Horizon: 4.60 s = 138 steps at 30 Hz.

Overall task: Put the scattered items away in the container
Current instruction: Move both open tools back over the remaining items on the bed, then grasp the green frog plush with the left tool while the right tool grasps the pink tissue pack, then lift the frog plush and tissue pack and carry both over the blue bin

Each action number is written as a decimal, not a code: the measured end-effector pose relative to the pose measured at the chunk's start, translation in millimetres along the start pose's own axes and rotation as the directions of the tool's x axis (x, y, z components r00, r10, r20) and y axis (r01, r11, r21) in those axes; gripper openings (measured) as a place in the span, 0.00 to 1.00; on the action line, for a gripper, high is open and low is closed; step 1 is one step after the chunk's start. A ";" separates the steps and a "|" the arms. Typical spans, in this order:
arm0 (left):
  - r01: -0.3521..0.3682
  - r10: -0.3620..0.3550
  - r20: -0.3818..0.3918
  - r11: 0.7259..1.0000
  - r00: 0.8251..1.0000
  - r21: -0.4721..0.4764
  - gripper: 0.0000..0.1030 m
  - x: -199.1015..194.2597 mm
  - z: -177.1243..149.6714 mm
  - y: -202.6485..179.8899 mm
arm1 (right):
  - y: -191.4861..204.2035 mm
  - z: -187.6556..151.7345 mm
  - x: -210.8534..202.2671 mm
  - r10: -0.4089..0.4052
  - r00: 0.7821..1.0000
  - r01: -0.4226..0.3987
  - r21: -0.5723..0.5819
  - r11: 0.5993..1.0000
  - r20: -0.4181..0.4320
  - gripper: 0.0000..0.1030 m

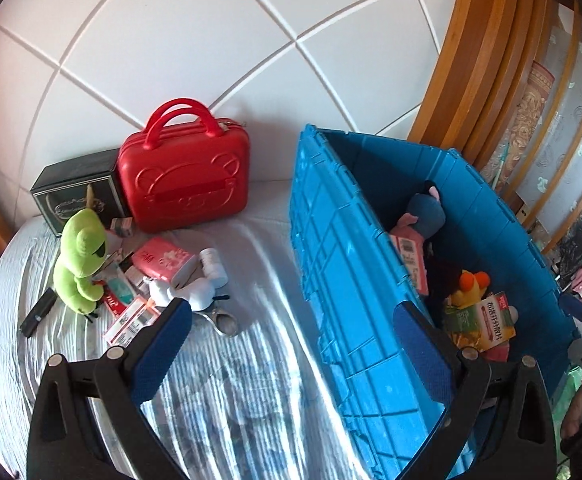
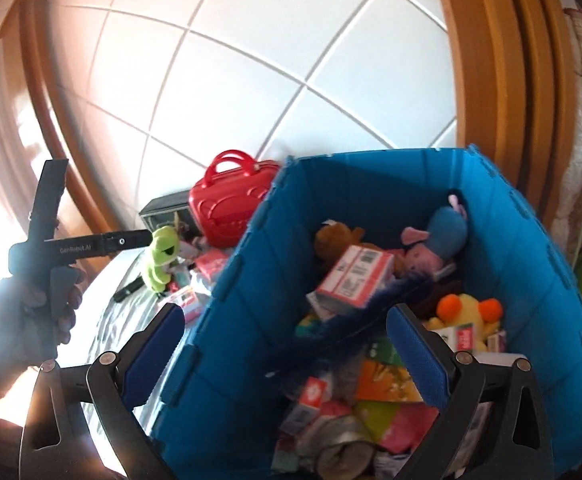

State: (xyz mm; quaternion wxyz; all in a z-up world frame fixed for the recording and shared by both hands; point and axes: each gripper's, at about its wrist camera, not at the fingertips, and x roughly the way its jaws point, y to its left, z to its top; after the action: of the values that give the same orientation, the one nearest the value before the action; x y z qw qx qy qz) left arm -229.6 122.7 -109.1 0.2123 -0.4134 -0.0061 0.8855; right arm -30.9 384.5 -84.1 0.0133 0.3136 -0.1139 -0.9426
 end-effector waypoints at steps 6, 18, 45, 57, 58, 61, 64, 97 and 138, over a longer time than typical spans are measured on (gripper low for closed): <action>-0.021 0.022 0.012 0.997 1.000 -0.073 0.99 -21.6 -16.8 64.8 | 66.1 7.2 26.8 0.063 0.998 -0.065 -0.077 0.995 -0.026 1.00; -0.079 0.077 -0.024 0.988 0.997 -0.132 0.99 -35.2 -57.4 212.4 | 192.6 -0.4 98.9 0.100 0.989 -0.114 -0.129 0.985 -0.108 1.00; -0.182 0.212 -0.082 0.944 0.974 0.276 0.99 210.3 -16.1 395.9 | 273.5 -81.4 445.9 -0.155 0.913 0.207 0.103 0.973 -0.377 1.00; -0.230 0.258 -0.188 0.960 0.948 0.158 0.99 283.6 -5.9 414.2 | 274.8 -93.6 505.9 -0.169 0.870 0.269 0.158 0.950 -0.464 1.00; -0.227 0.253 -0.189 0.962 0.949 0.150 0.97 282.0 -7.2 413.7 | 275.6 -94.4 511.2 -0.163 0.868 0.270 0.171 0.948 -0.470 1.00; -0.227 0.255 -0.186 0.961 0.949 0.161 0.89 274.7 -12.2 410.0 | 275.0 -95.8 527.0 -0.144 0.862 0.282 0.224 0.933 -0.487 1.00; -0.232 0.256 -0.177 0.962 0.950 0.145 0.83 264.6 -16.9 411.7 | 269.0 -101.1 543.7 -0.103 0.852 0.297 0.312 0.902 -0.513 1.00; -0.232 0.230 -0.078 0.972 0.970 -0.022 0.76 76.2 -107.5 394.3 | 307.8 -88.1 376.5 -0.077 0.916 0.064 -0.045 0.997 -0.393 0.59; -0.307 0.323 0.150 0.944 0.934 -0.122 0.76 -106.0 -77.2 195.4 | 236.1 -20.4 120.2 0.109 0.985 -0.129 -0.161 0.978 -0.131 0.59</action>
State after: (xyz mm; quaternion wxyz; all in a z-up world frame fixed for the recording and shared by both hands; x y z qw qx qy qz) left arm -185.2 -108.2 -118.9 0.0460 -0.3427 -0.0006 0.9383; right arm -126.3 138.8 -118.0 0.1031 0.3606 -0.0512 -0.9256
